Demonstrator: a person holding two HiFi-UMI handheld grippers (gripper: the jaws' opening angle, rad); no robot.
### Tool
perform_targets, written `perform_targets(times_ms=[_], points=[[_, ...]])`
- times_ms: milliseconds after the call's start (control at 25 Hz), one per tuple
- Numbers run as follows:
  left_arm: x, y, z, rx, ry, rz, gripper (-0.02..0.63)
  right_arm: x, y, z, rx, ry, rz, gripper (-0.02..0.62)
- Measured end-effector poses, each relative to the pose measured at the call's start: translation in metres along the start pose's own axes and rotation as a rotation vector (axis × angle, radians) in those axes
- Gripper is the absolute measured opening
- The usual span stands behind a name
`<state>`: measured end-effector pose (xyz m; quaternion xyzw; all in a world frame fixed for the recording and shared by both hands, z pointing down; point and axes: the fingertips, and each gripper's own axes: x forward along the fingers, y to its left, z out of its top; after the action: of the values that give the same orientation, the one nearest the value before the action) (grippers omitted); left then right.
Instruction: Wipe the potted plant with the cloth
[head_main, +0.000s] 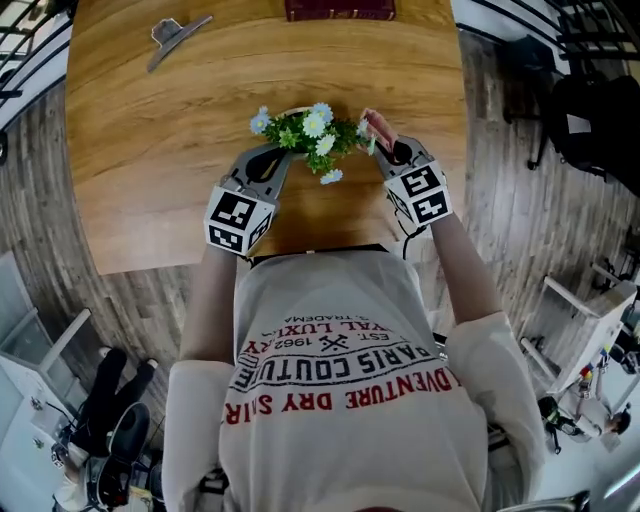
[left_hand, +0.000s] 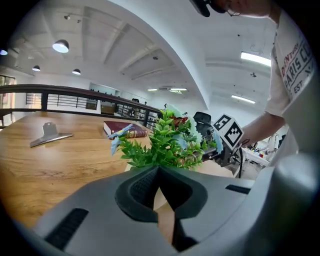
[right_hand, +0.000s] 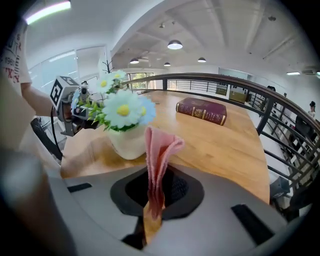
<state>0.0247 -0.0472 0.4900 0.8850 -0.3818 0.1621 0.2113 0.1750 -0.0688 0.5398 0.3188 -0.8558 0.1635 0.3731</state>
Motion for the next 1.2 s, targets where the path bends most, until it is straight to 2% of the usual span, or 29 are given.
perform_targets(times_ms=[240,440,640,760,960,1200], points=[[0.000,0.004,0.000,-0.018,-0.003,0.126,0.015,0.021,-0.025,0.038,-0.106,-0.015,0.128,0.036],[0.000,0.005,0.000,-0.031,-0.002,0.219,0.015,0.047,-0.020,0.063,-0.176,0.054,0.344,0.036],[-0.001,0.009,0.004,-0.032,-0.014,0.248,0.015,0.069,0.000,0.081,-0.253,0.106,0.472,0.037],[-0.003,0.009,0.004,-0.052,-0.029,0.262,0.015,0.074,0.015,0.083,-0.261,0.122,0.539,0.035],[-0.003,0.008,0.007,-0.076,-0.058,0.259,0.015,0.077,0.020,0.089,-0.211,0.126,0.592,0.035],[-0.003,0.012,0.005,-0.079,-0.058,0.255,0.015,0.086,0.025,0.101,-0.221,0.141,0.618,0.035]])
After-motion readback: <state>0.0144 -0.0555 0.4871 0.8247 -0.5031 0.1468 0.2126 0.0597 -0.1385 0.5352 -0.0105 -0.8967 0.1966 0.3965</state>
